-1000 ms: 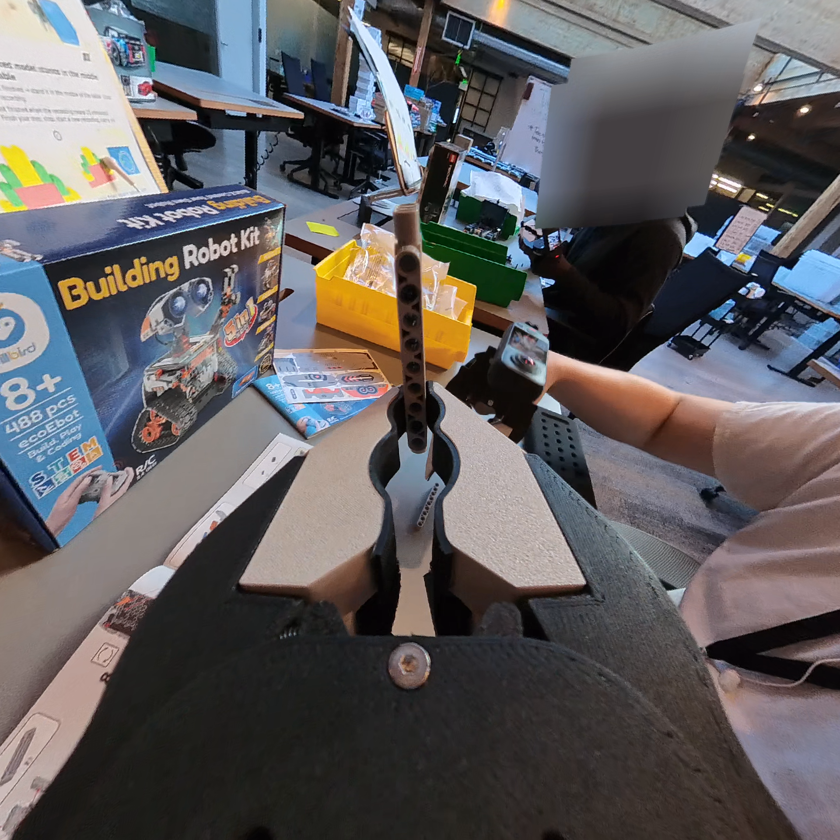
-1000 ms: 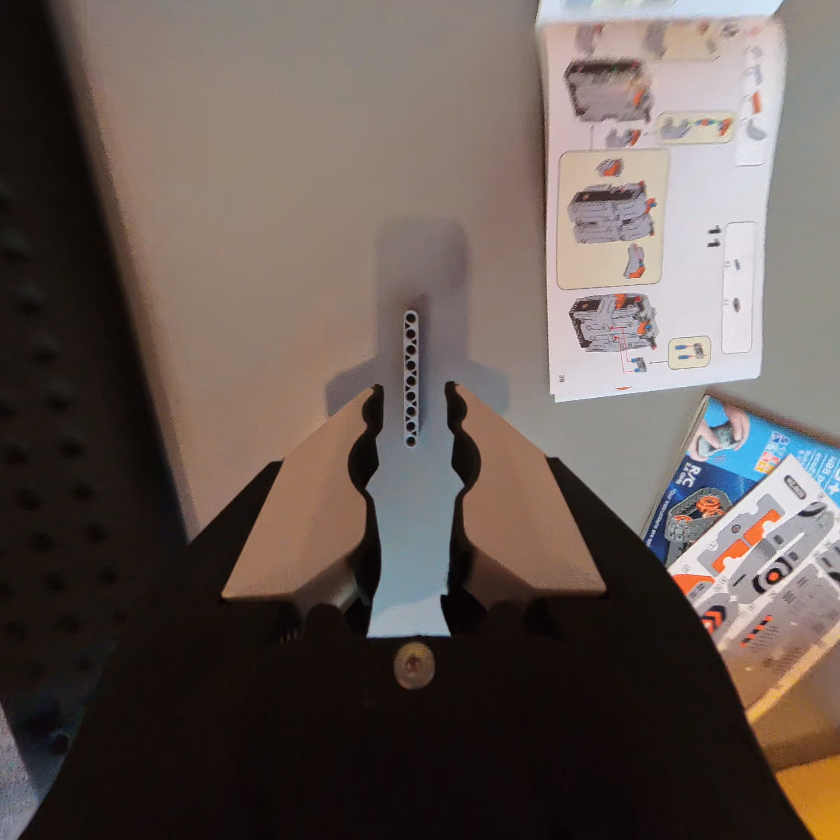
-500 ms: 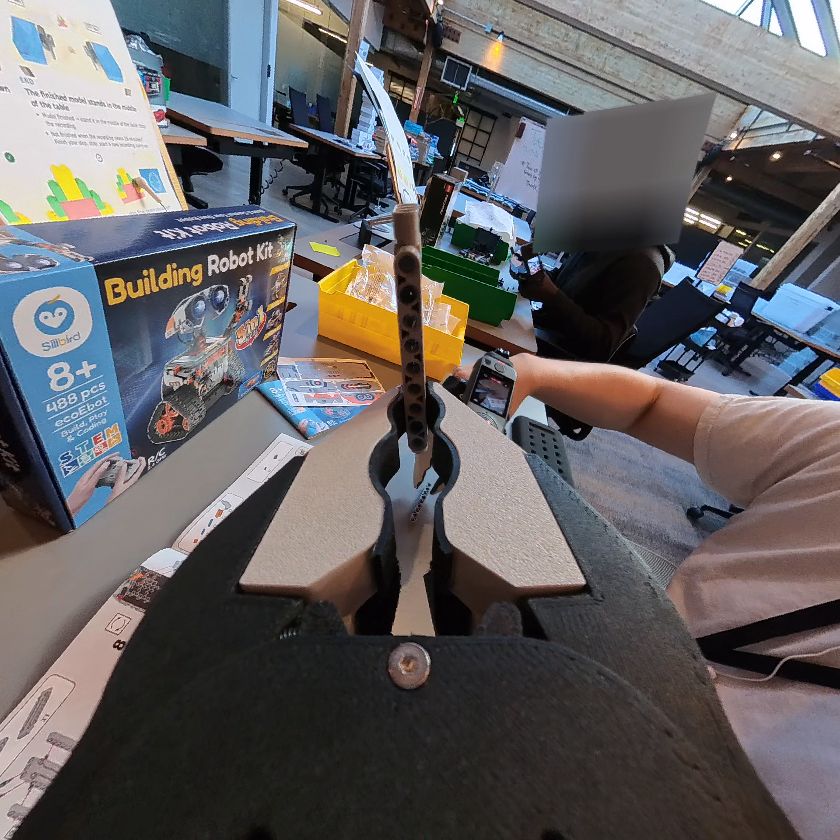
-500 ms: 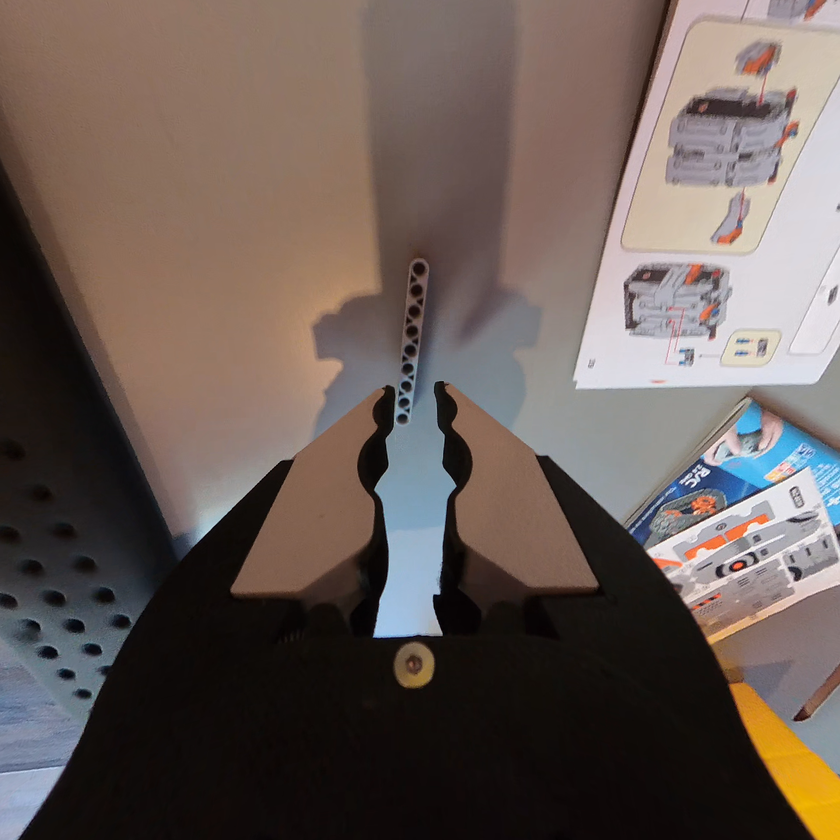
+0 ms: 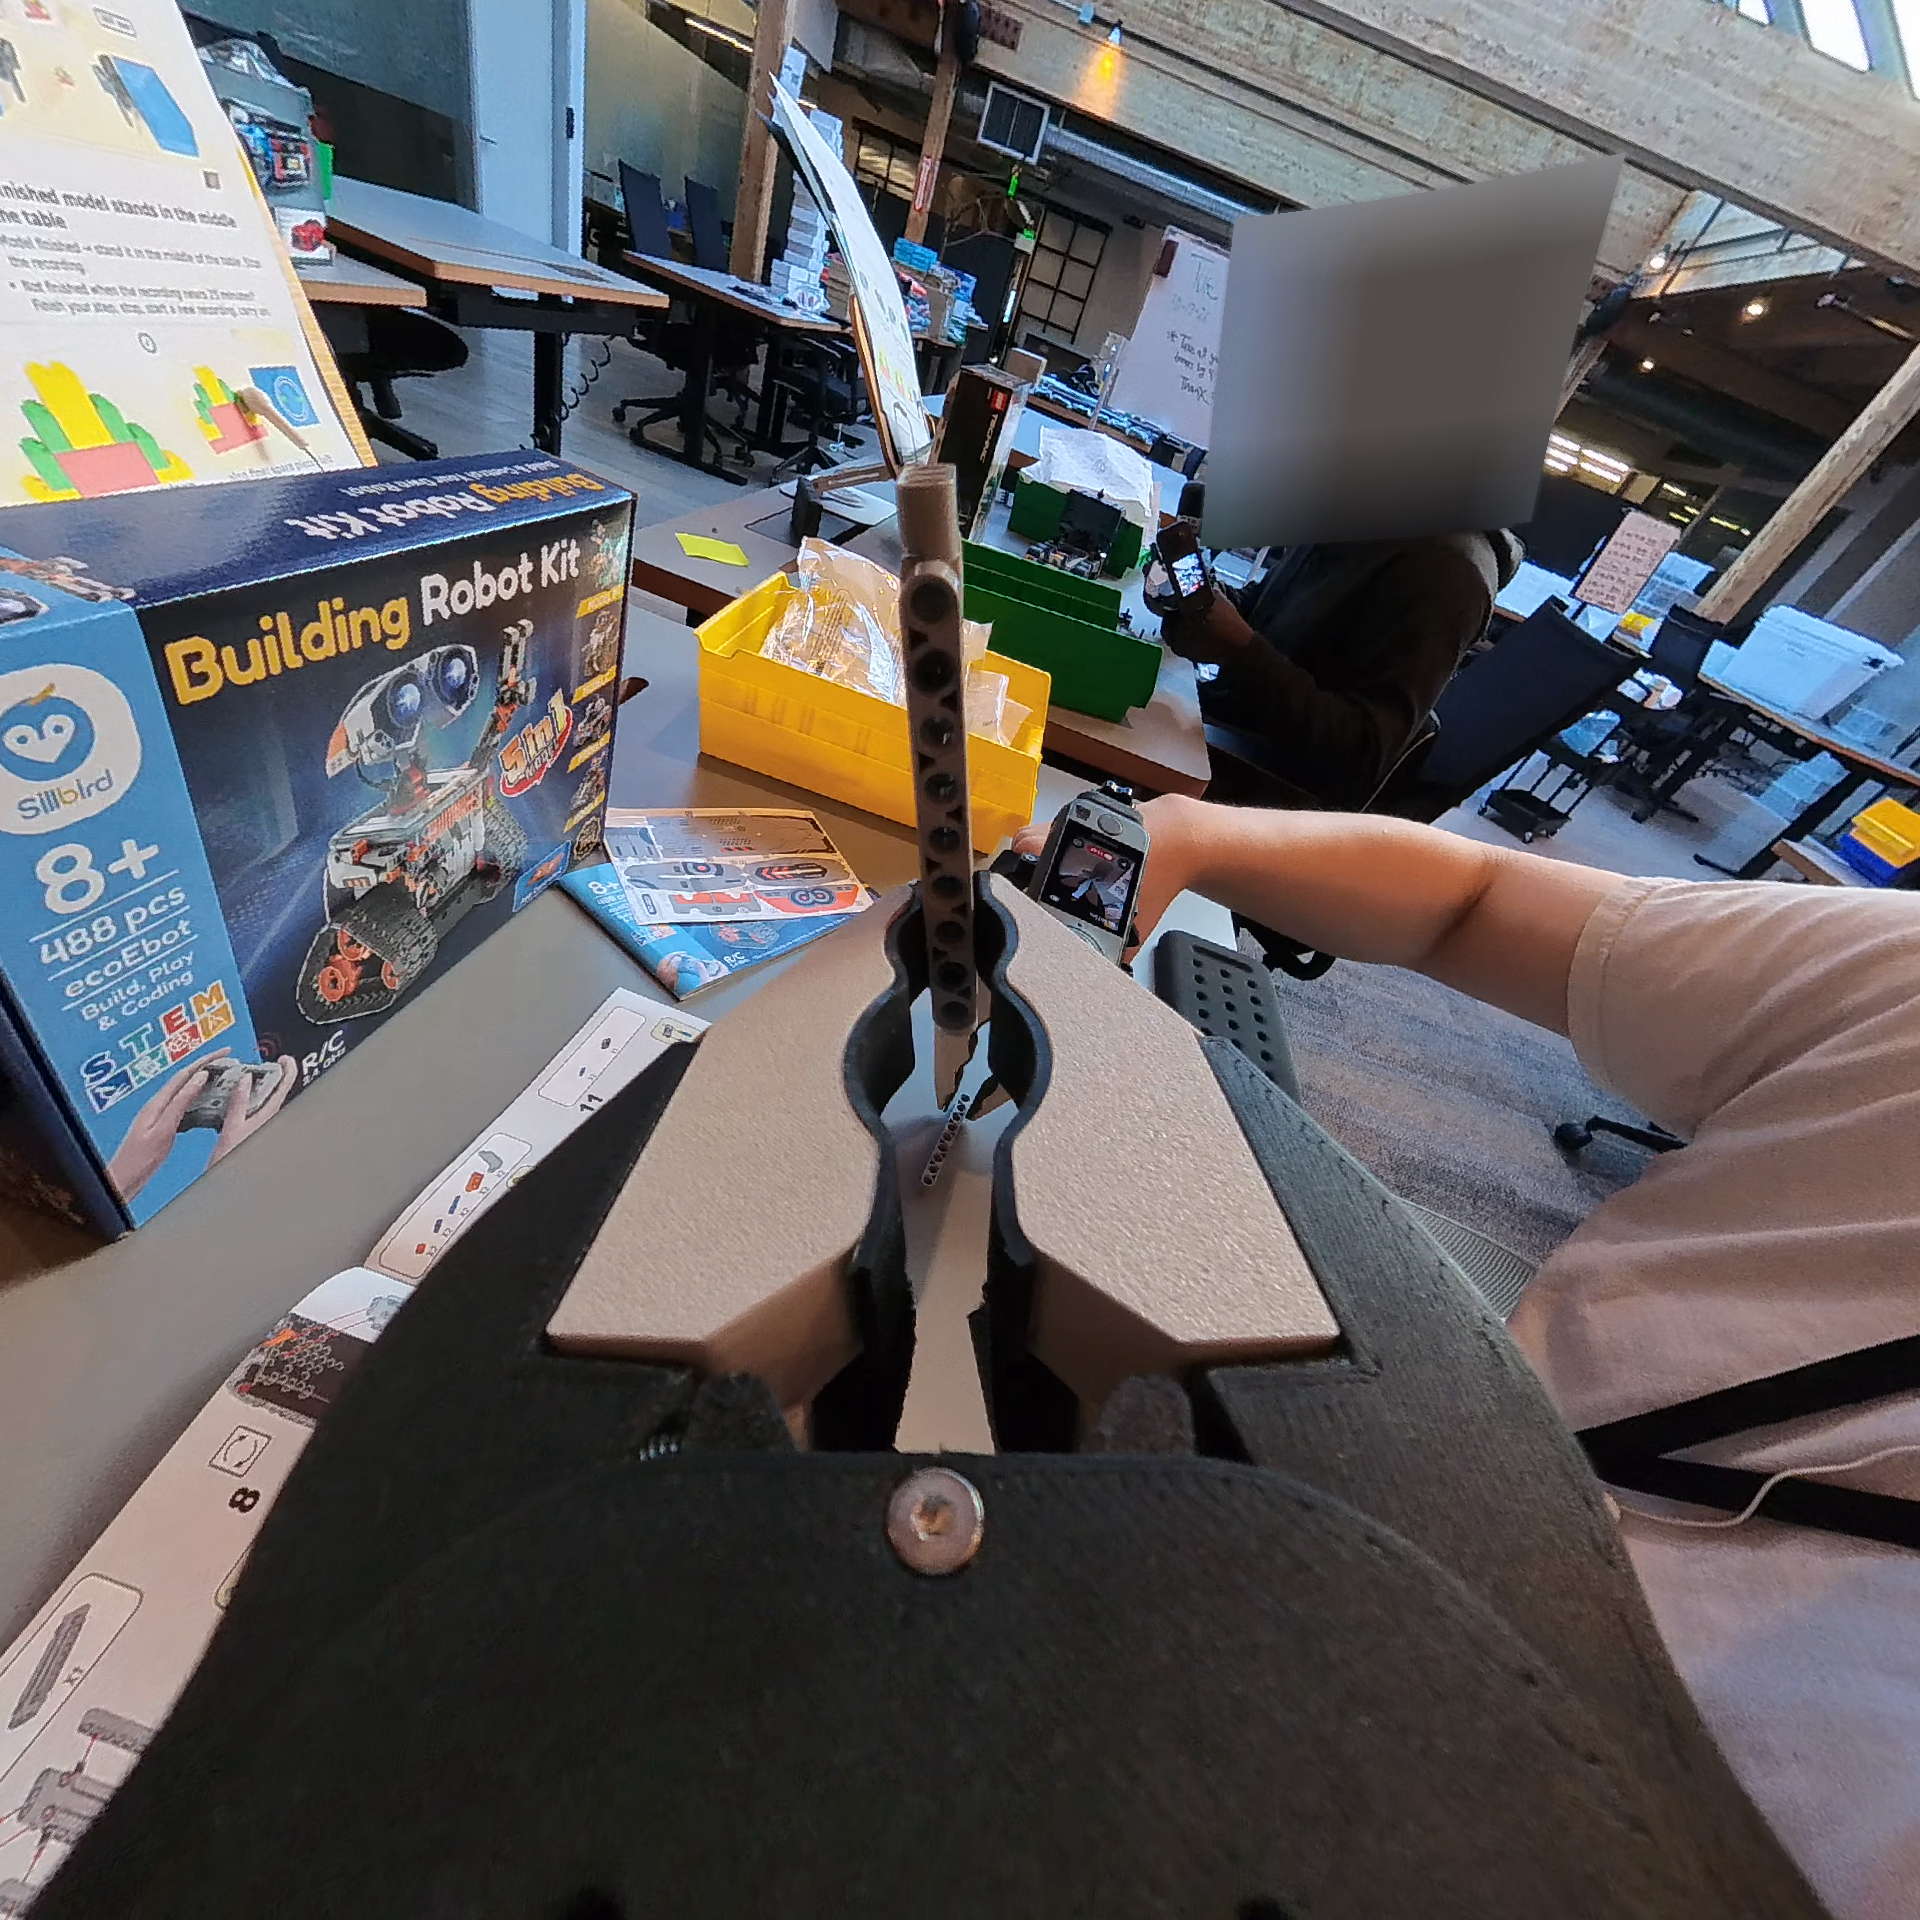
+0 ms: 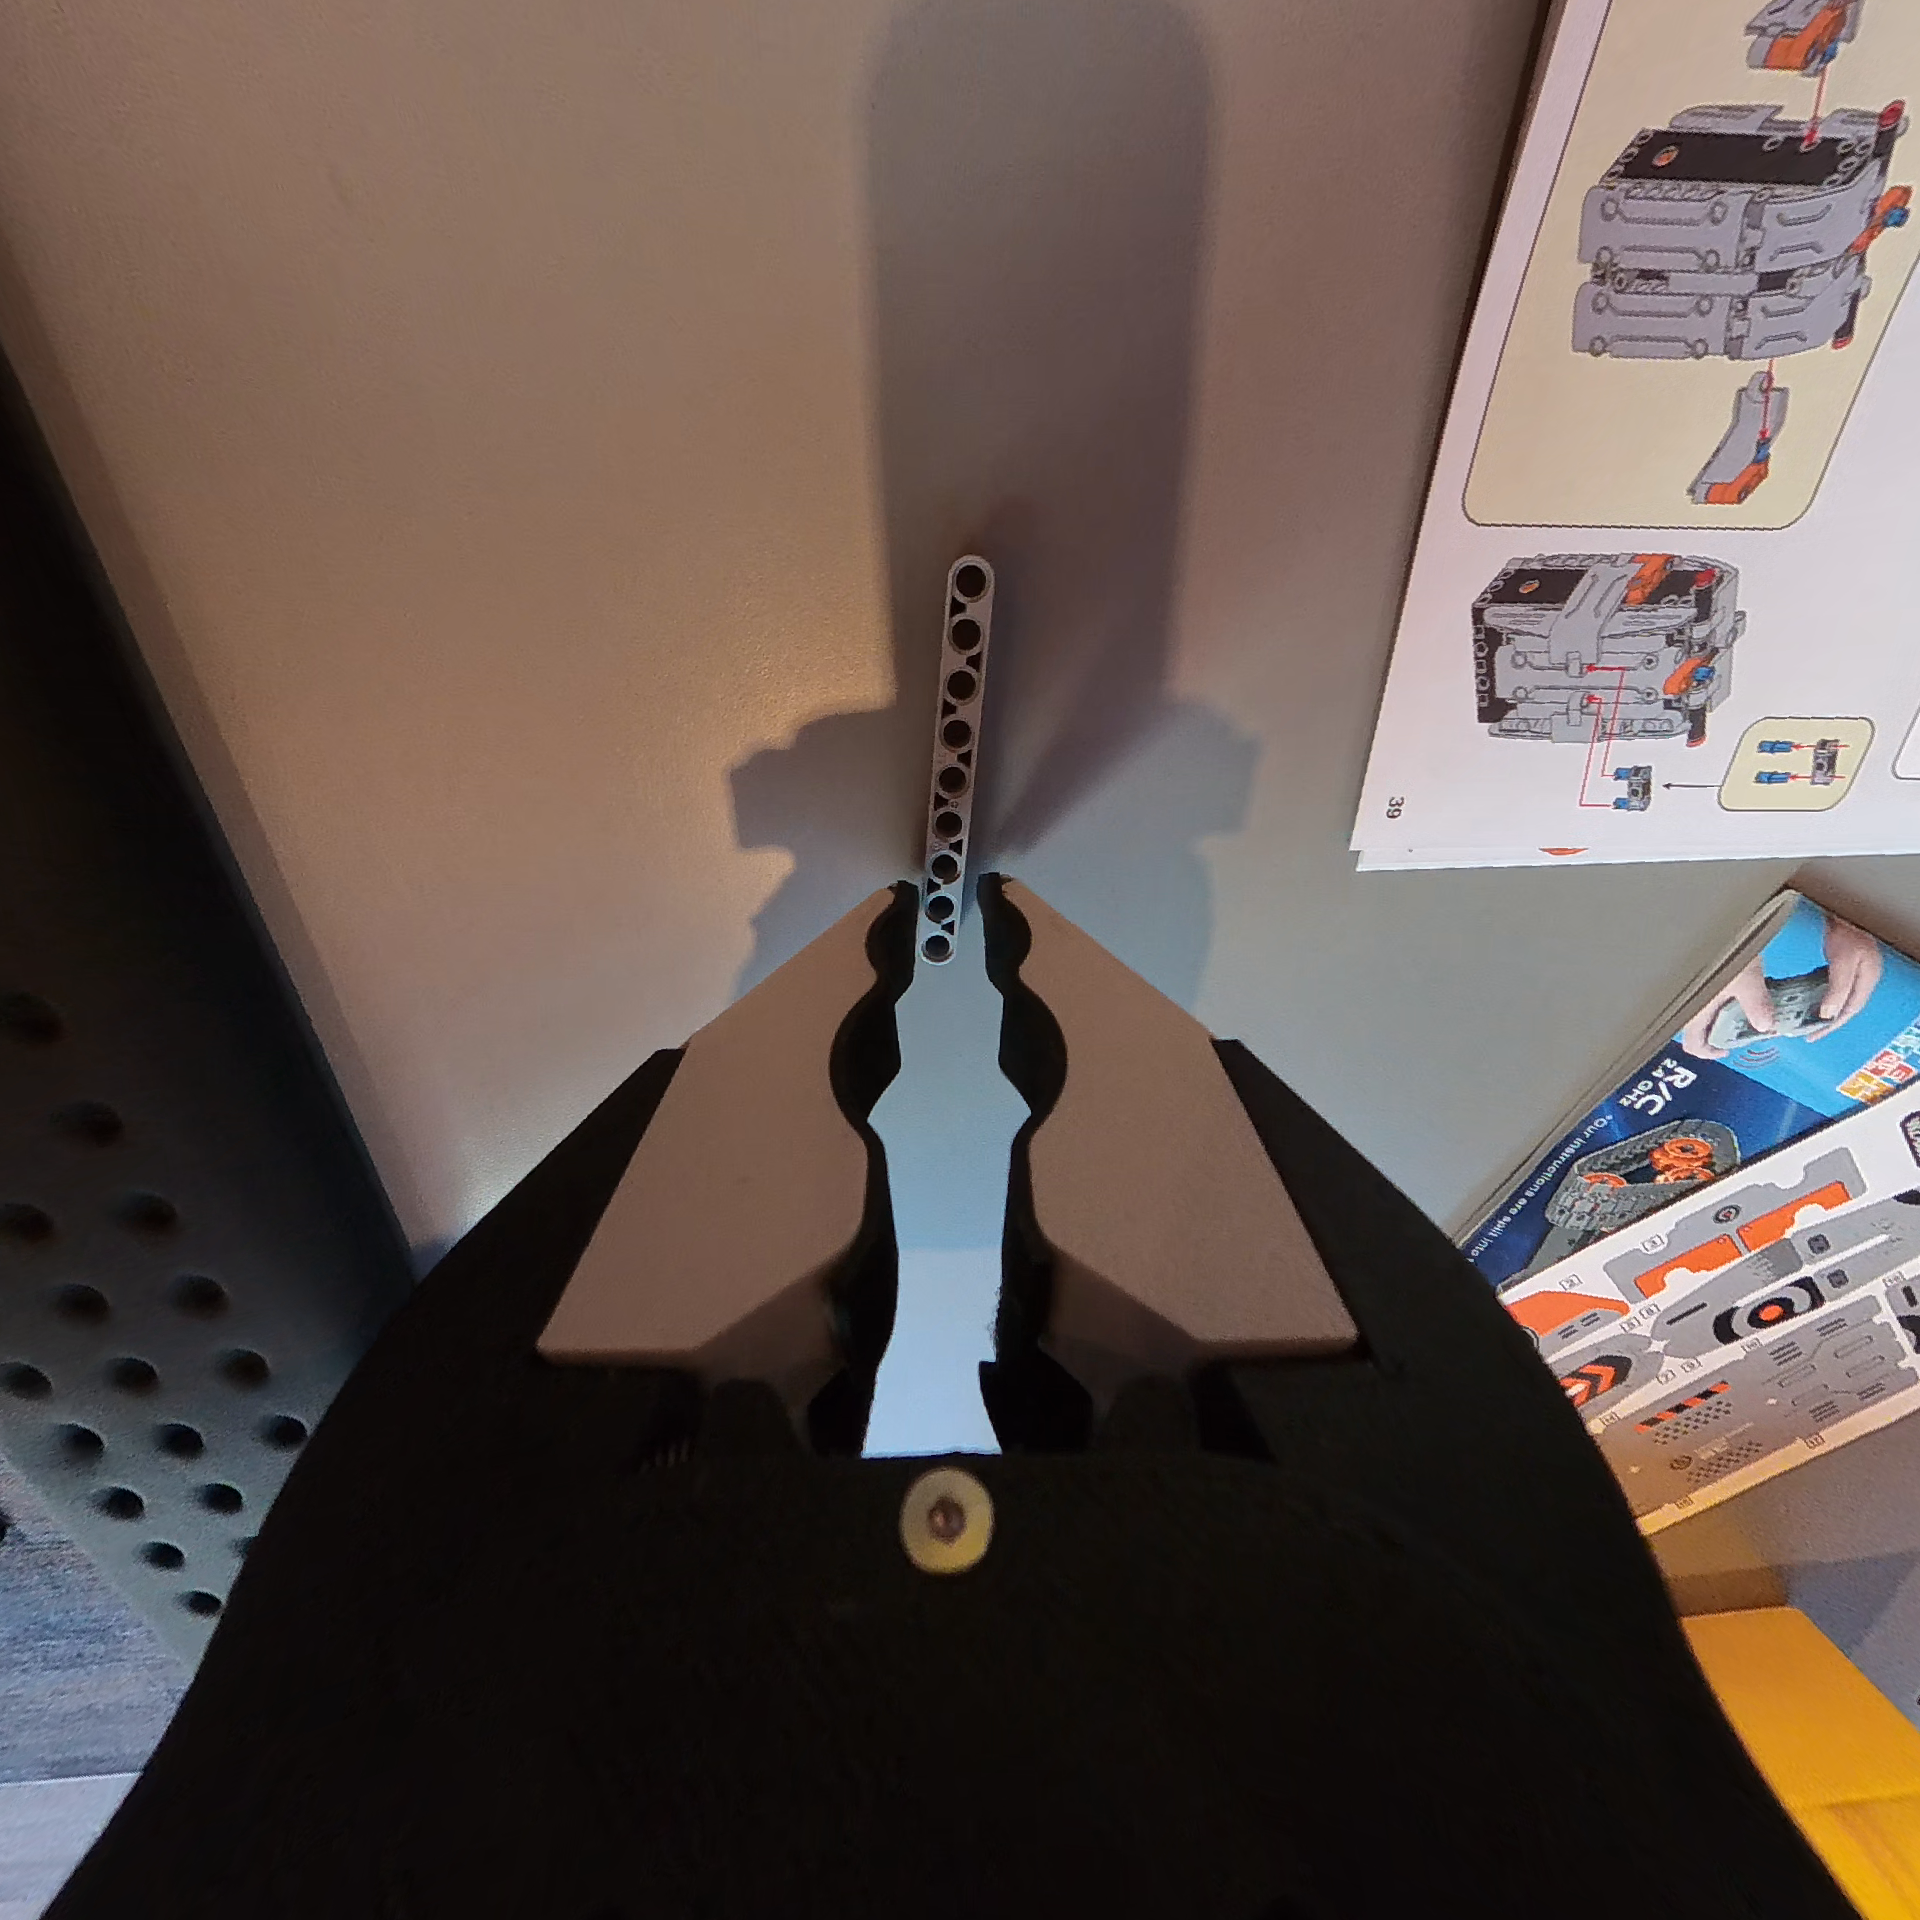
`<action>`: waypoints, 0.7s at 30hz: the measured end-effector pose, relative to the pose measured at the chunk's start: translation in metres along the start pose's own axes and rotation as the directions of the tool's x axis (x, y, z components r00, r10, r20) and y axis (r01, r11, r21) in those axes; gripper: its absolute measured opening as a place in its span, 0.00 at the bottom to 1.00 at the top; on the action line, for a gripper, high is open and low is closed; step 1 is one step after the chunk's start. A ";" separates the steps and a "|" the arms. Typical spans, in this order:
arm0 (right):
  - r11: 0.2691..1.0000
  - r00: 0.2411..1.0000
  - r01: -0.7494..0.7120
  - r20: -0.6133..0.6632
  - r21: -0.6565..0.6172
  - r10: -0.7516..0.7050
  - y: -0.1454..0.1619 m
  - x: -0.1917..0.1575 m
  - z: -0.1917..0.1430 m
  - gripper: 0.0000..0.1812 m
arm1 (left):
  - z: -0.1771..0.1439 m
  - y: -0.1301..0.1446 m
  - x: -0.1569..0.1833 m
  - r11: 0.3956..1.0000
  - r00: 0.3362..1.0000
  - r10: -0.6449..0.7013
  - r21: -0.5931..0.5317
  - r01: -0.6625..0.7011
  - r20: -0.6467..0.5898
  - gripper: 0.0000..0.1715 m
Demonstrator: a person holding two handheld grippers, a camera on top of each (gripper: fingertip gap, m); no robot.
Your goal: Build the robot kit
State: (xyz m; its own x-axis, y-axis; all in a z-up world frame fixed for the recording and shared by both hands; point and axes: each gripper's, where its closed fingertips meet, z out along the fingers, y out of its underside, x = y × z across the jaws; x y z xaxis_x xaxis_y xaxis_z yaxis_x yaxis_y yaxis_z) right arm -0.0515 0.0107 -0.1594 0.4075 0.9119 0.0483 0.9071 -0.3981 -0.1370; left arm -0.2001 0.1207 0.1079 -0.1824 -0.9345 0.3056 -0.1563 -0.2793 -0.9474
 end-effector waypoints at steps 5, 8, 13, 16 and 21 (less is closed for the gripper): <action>1.000 1.000 -0.008 0.014 -0.011 0.008 0.002 -0.001 0.002 0.05 | 0.001 0.001 0.000 1.000 1.000 -0.002 -0.005 0.002 -0.005 0.03; 1.000 0.999 -0.022 0.028 -0.016 0.022 0.002 -0.002 0.002 0.04 | 0.001 0.001 0.000 1.000 1.000 -0.001 -0.004 0.001 -0.005 0.03; 0.989 0.997 -0.080 -0.007 0.127 0.081 -0.007 0.012 -0.020 0.04 | 0.001 0.001 -0.003 1.000 1.000 0.003 -0.002 -0.003 0.009 0.03; 0.762 0.956 -0.269 0.065 0.588 0.287 -0.043 0.051 -0.083 0.04 | 0.007 0.000 -0.002 1.000 1.000 -0.001 0.012 0.001 -0.027 0.03; 0.003 0.862 -0.471 0.459 0.882 0.214 -0.077 0.091 -0.209 0.03 | 0.033 -0.001 0.002 0.996 0.984 -0.073 0.044 0.081 -0.160 0.03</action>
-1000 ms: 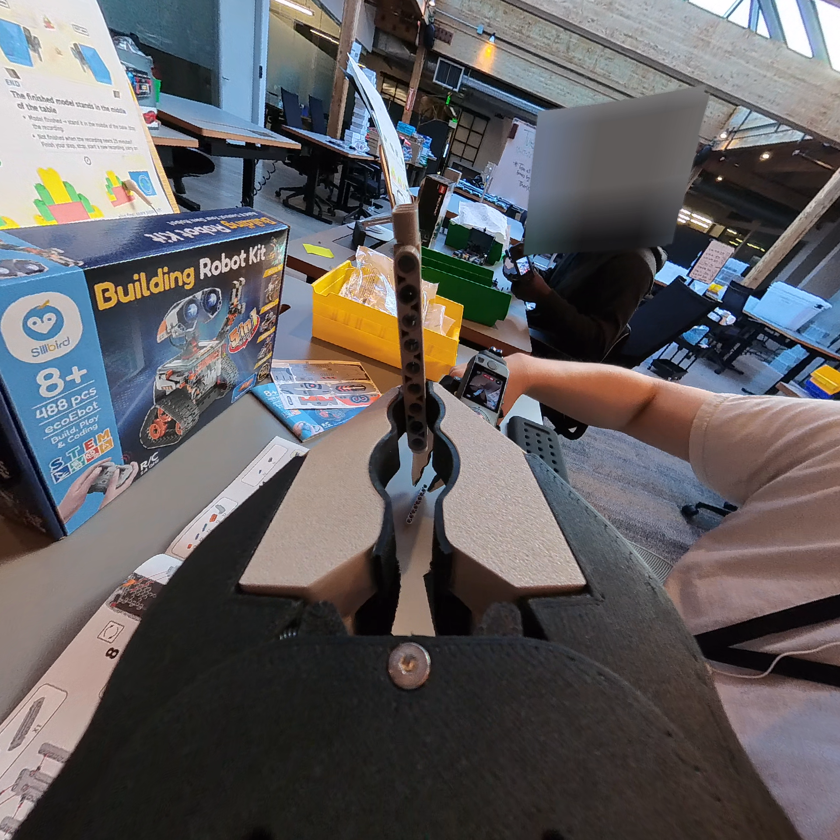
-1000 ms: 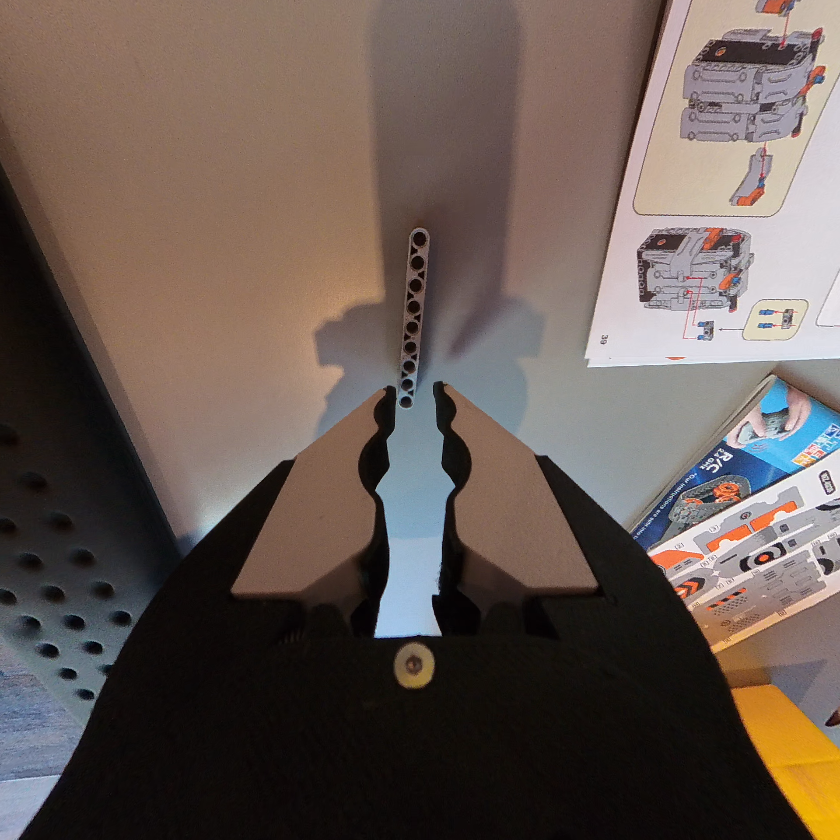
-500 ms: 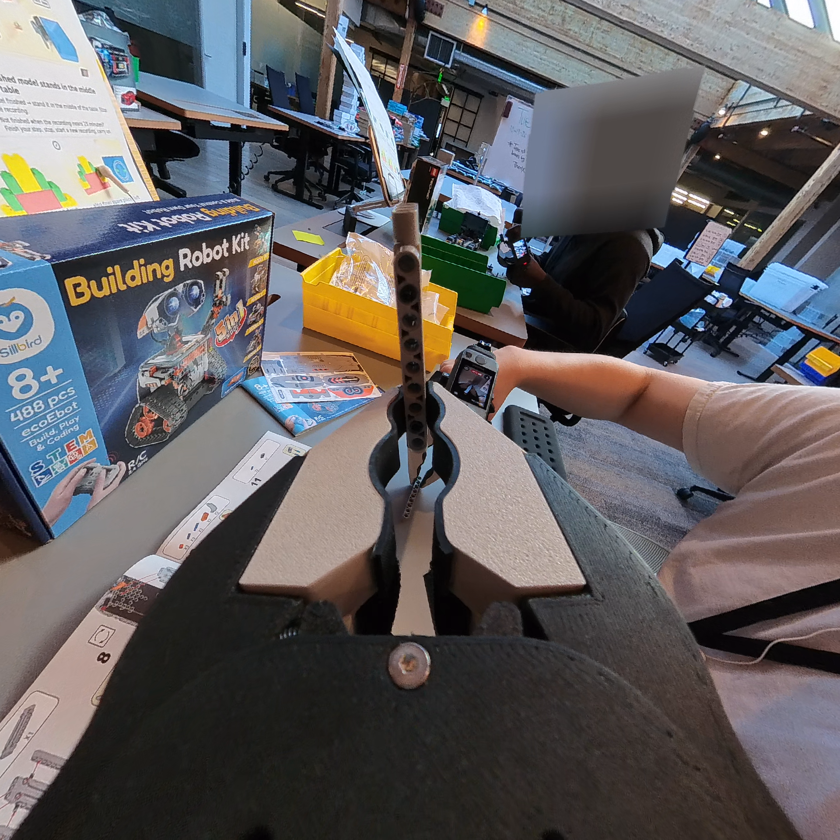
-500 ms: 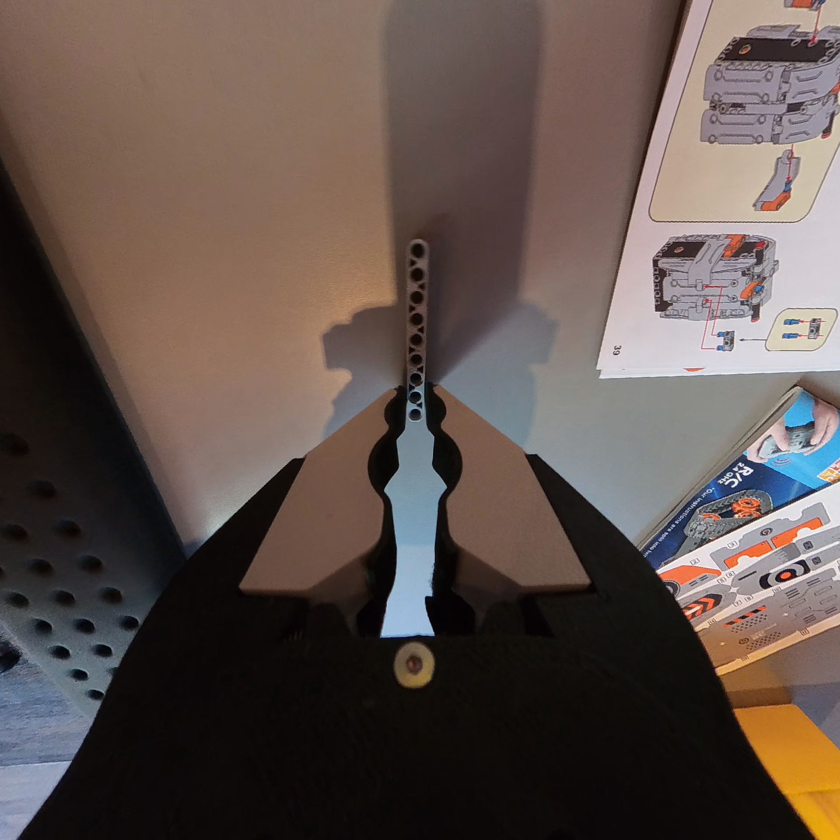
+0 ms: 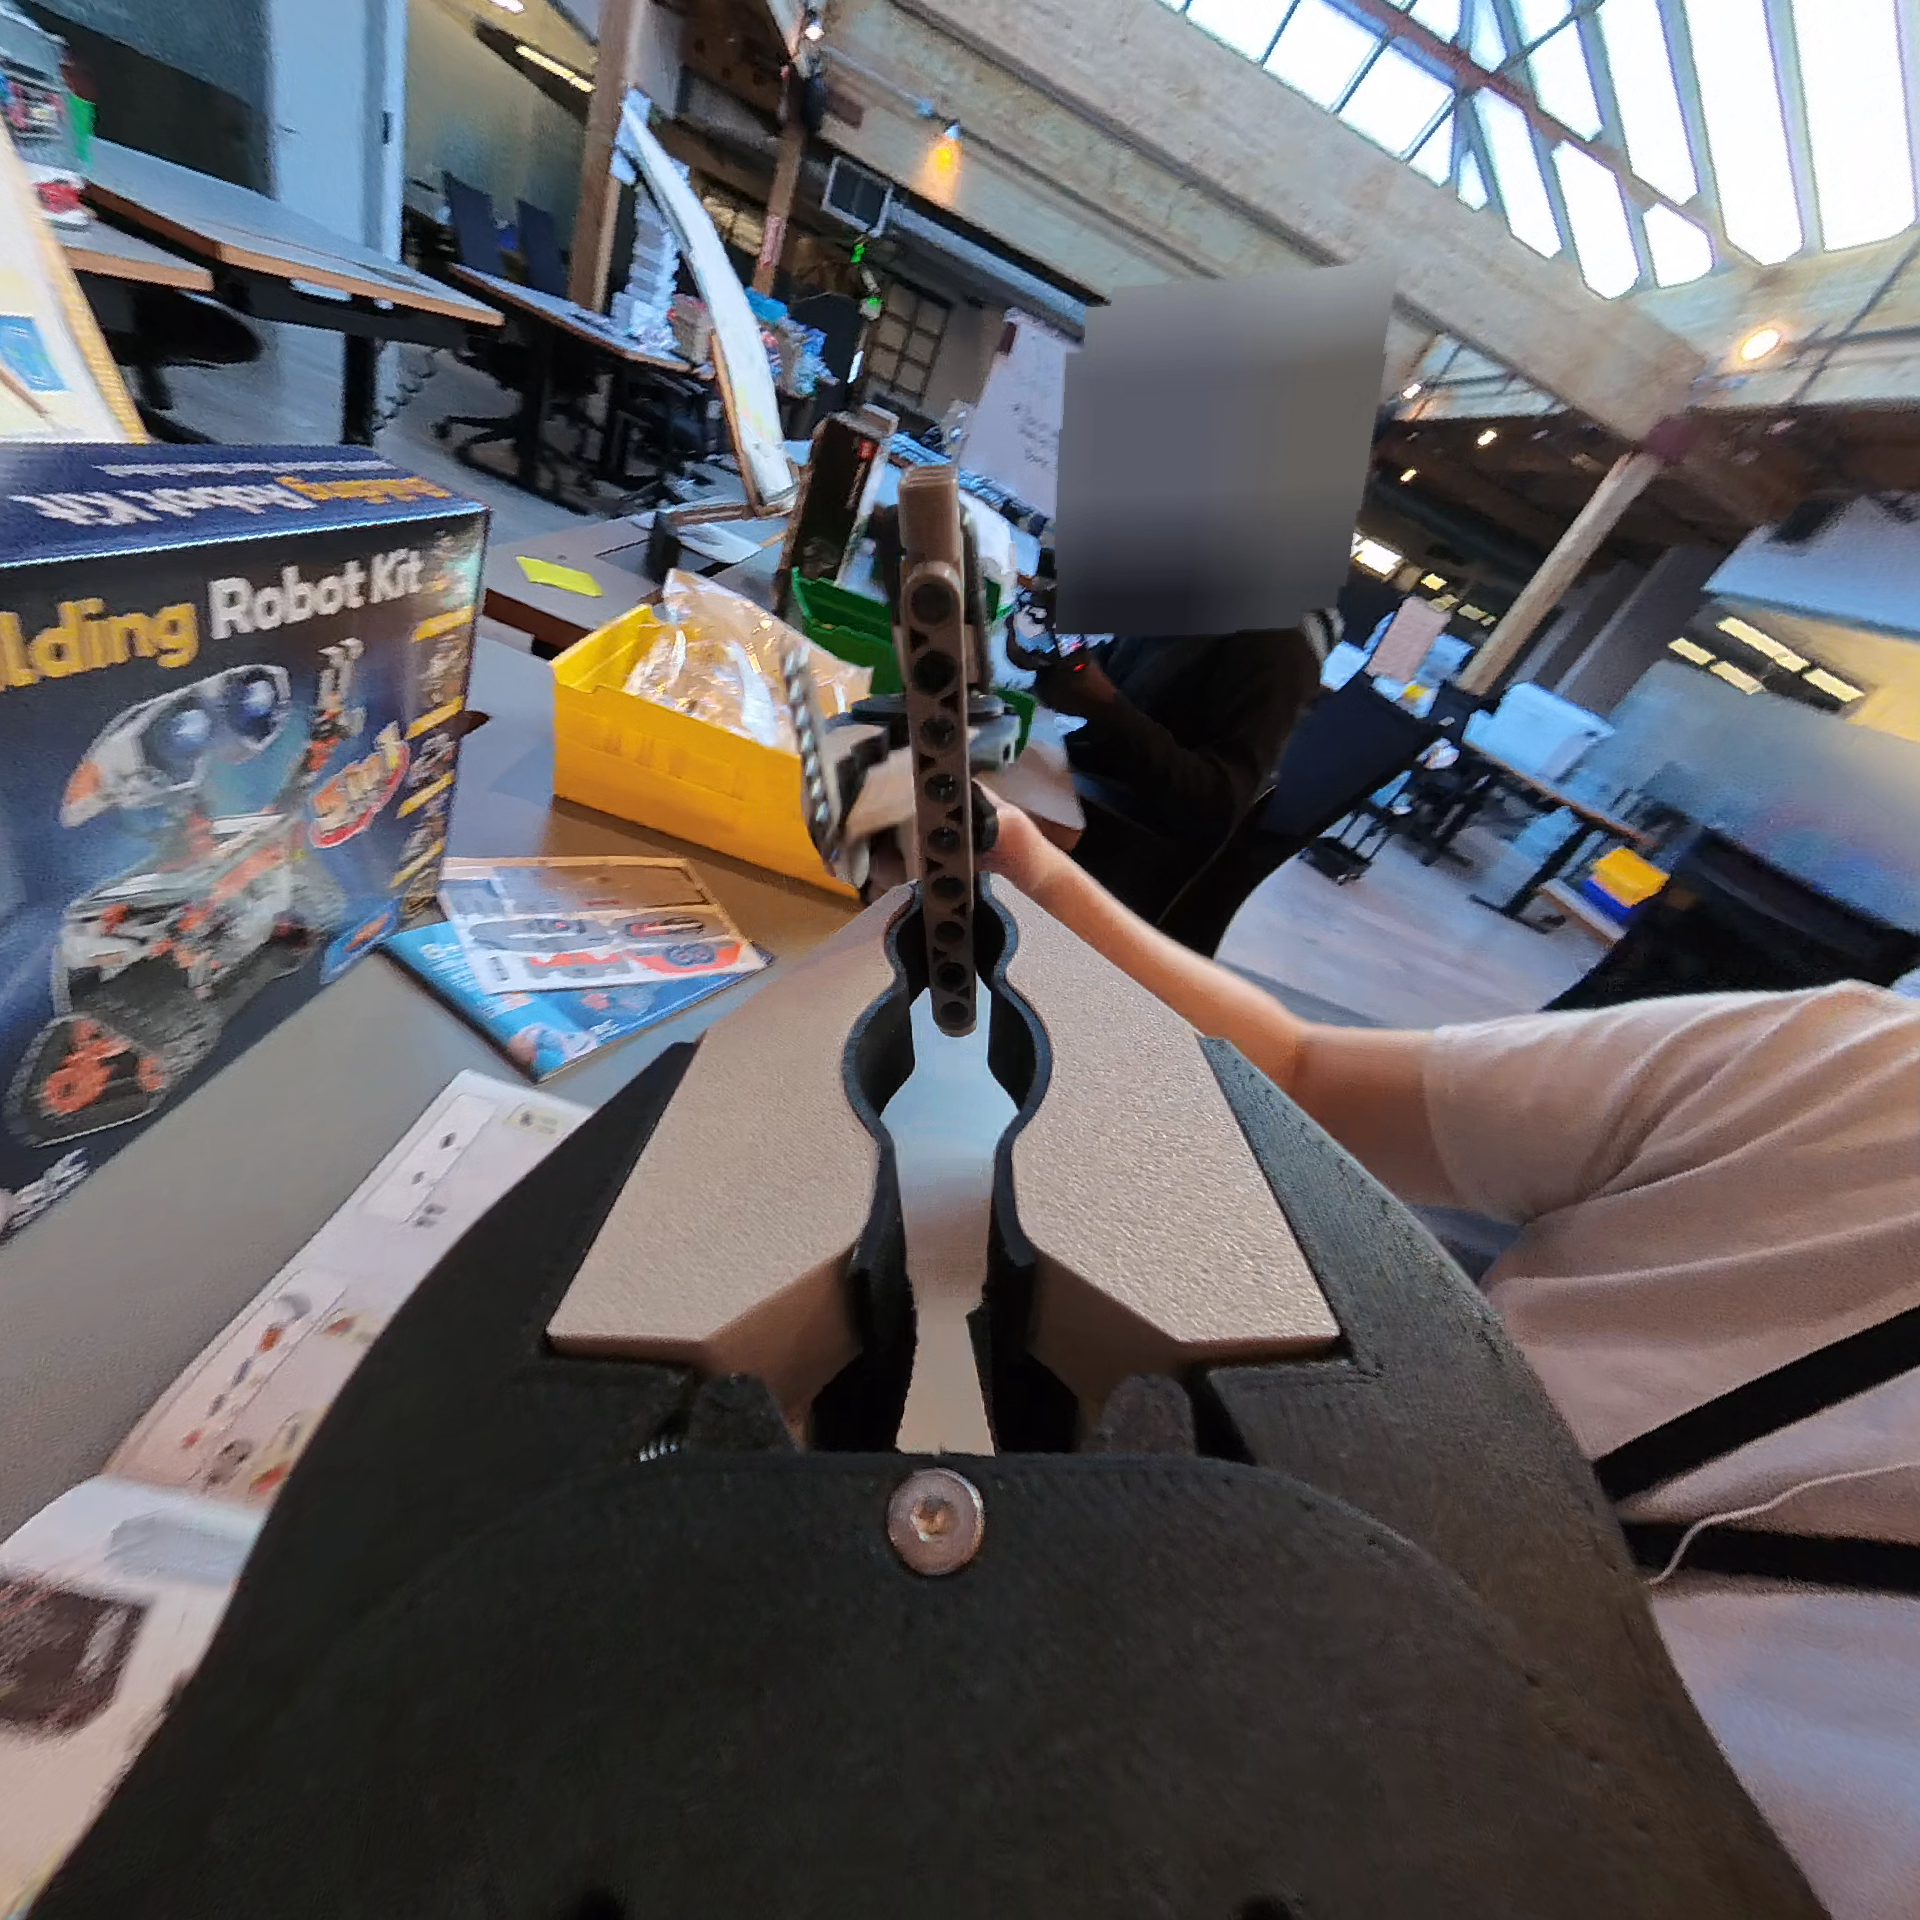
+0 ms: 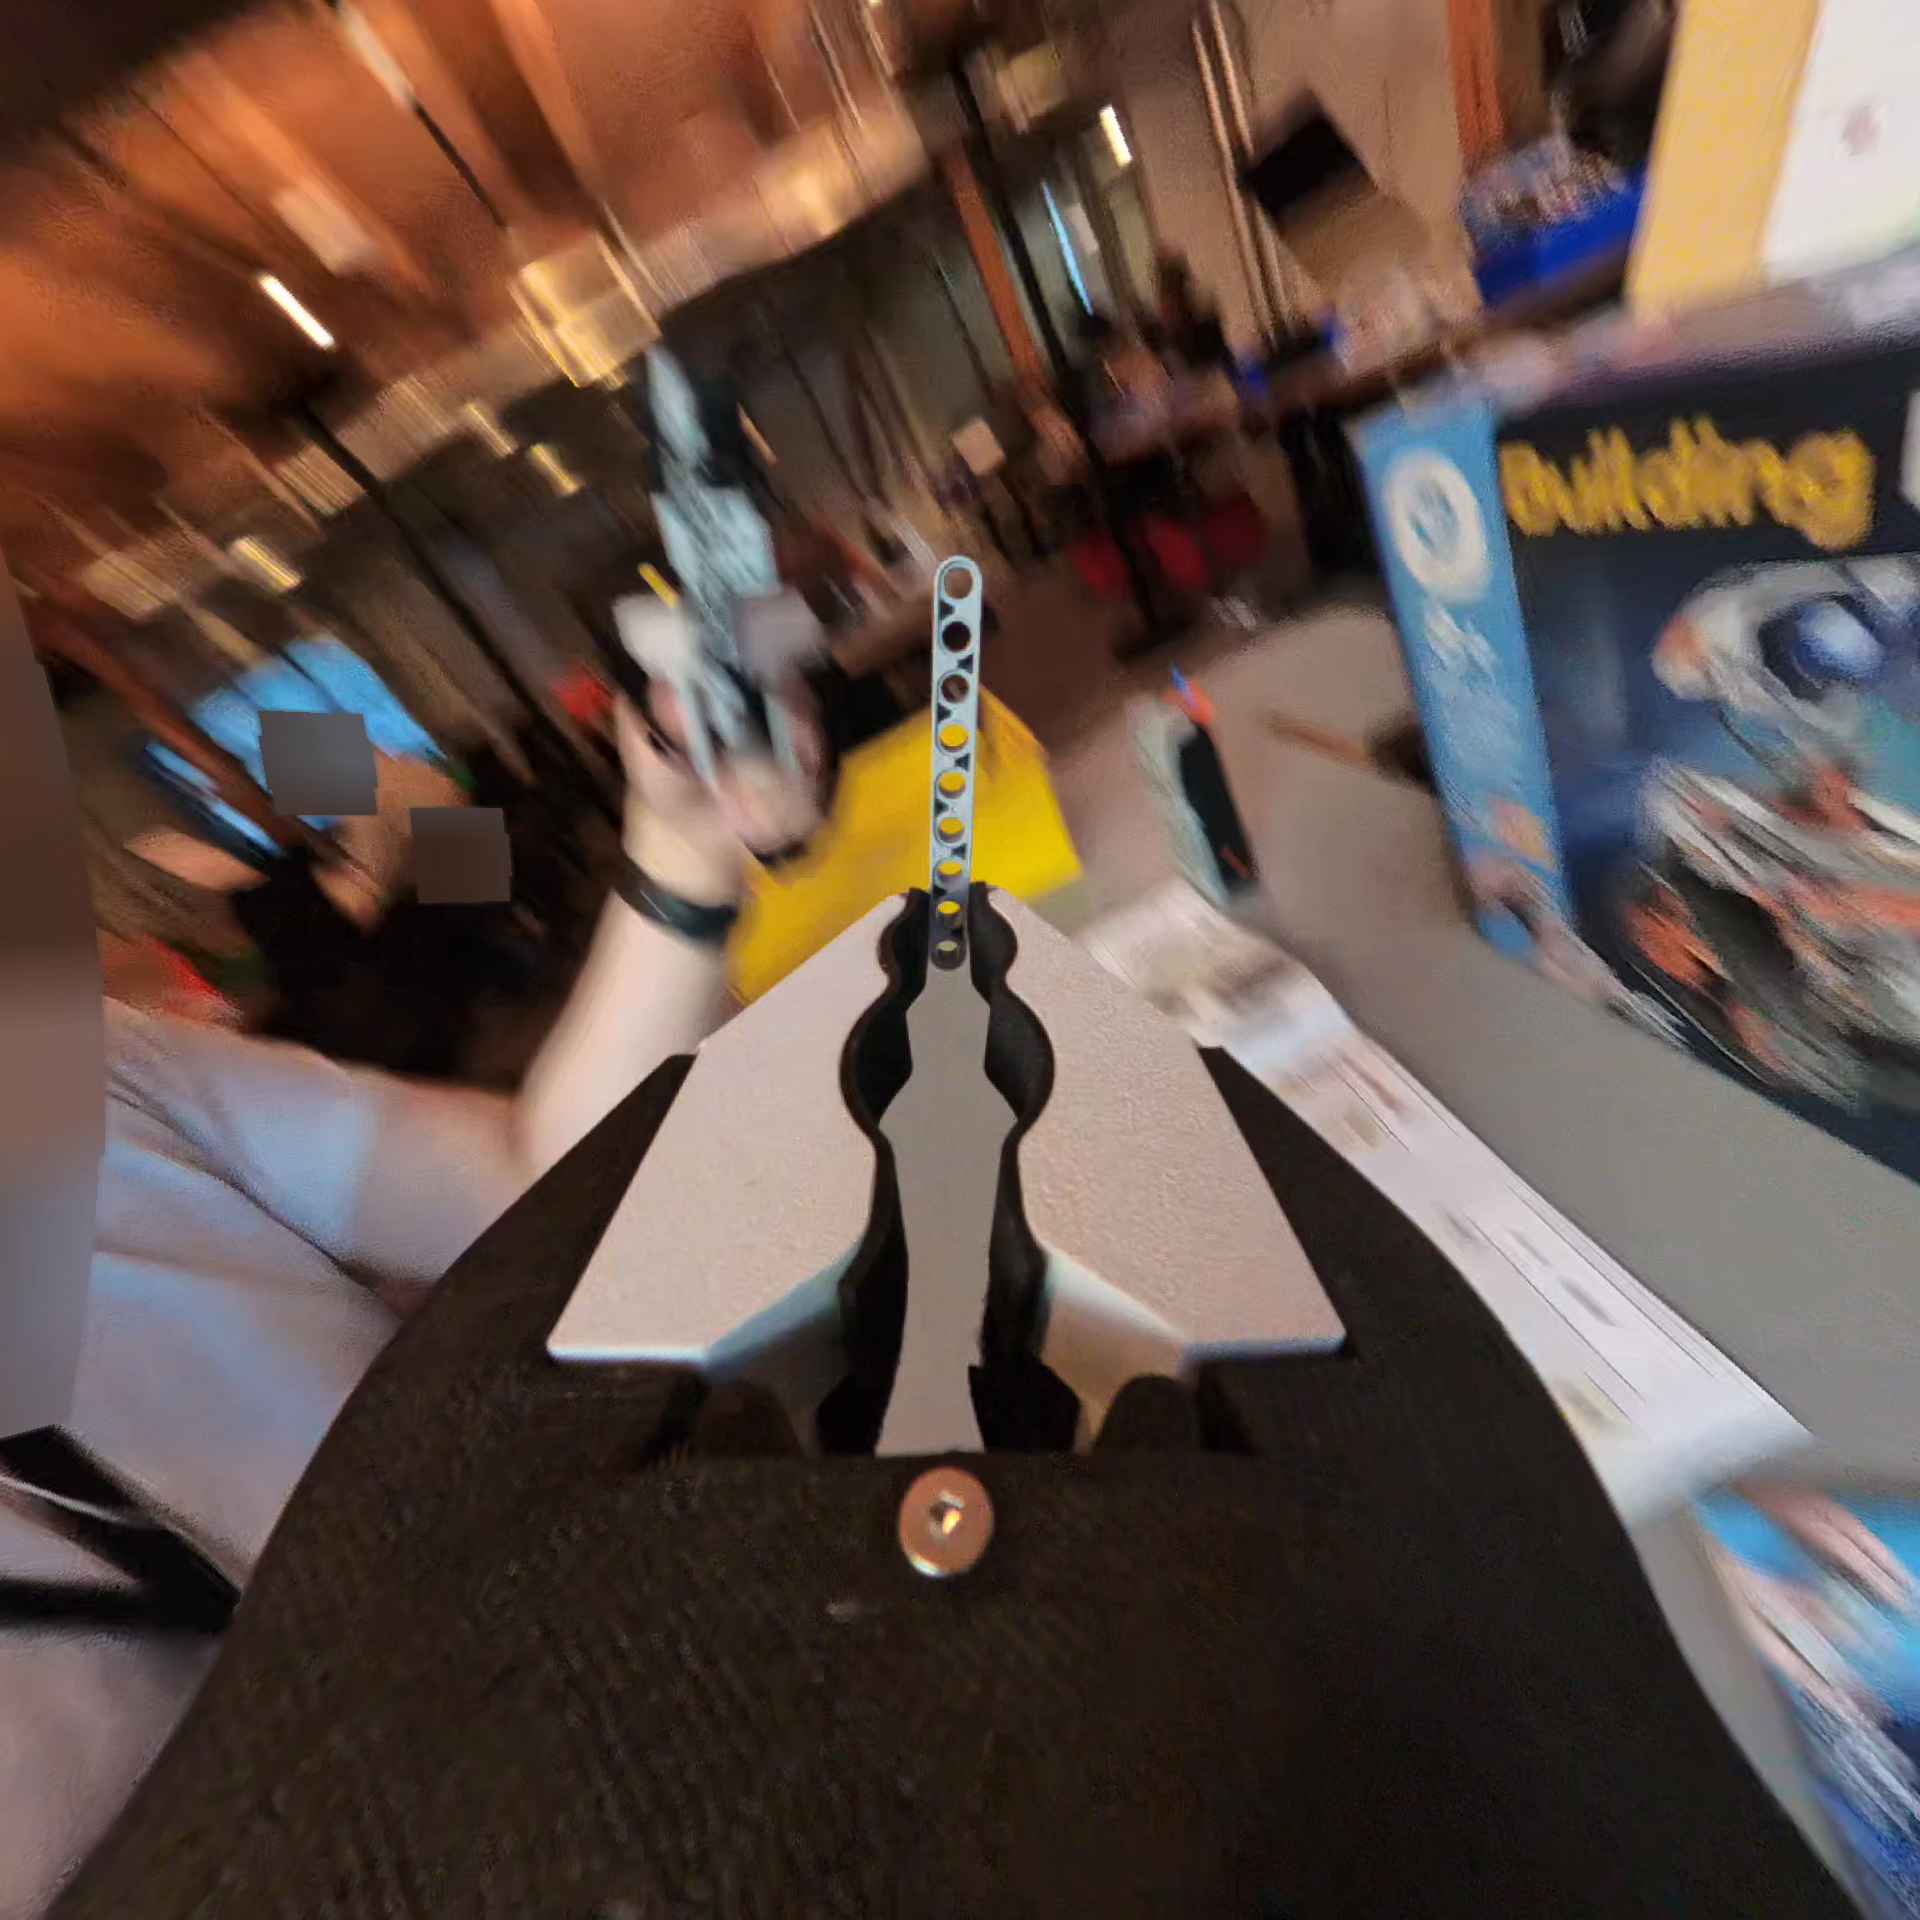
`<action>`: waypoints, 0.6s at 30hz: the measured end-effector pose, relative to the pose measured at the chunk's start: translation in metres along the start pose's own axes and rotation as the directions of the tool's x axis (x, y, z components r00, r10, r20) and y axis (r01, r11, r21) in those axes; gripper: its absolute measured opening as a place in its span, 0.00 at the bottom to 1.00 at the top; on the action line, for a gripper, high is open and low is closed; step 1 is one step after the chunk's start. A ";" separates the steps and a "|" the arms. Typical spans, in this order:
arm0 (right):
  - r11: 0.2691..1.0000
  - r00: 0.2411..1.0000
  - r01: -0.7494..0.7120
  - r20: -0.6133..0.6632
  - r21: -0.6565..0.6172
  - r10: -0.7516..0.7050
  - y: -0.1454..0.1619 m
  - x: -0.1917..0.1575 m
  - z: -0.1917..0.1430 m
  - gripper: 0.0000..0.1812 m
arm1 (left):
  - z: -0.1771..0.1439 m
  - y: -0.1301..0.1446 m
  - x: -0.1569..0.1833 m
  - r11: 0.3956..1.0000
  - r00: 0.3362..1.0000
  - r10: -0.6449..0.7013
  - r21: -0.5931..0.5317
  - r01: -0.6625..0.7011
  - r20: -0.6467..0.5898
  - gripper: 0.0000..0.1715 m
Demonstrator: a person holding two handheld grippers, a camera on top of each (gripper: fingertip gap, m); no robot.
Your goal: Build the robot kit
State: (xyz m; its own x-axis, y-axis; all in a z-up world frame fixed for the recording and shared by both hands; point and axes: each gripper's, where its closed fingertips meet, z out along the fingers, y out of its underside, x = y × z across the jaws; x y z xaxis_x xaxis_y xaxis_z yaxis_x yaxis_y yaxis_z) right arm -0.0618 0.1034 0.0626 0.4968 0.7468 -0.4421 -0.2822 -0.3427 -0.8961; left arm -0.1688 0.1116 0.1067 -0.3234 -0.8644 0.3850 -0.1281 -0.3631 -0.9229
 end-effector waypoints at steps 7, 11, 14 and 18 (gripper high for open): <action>0.998 0.942 0.011 0.334 0.063 -0.031 -0.054 -0.103 0.057 0.03 | 0.022 -0.015 0.036 0.999 0.999 0.032 0.027 -0.031 -0.036 0.03; 0.999 0.919 0.030 0.392 0.015 -0.034 -0.051 -0.120 0.056 0.03 | 0.023 -0.022 0.053 0.998 0.998 0.060 0.031 -0.060 -0.006 0.03; 1.000 0.905 0.015 0.424 -0.001 -0.013 -0.049 -0.123 0.050 0.03 | 0.025 -0.024 0.061 0.997 0.998 0.065 0.030 -0.065 -0.002 0.03; 1.000 0.889 -0.004 0.458 -0.008 0.007 -0.045 -0.123 0.051 0.03 | 0.032 -0.025 0.070 0.998 0.998 0.052 0.035 -0.051 -0.027 0.03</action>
State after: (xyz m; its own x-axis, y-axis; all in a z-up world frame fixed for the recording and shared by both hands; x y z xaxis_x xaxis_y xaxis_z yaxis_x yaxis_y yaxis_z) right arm -0.1519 0.0559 0.1588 0.0637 0.9225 -0.3808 -0.2772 -0.3502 -0.8947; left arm -0.1583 0.0491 0.1574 -0.3552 -0.8722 0.3364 -0.0783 -0.3308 -0.9404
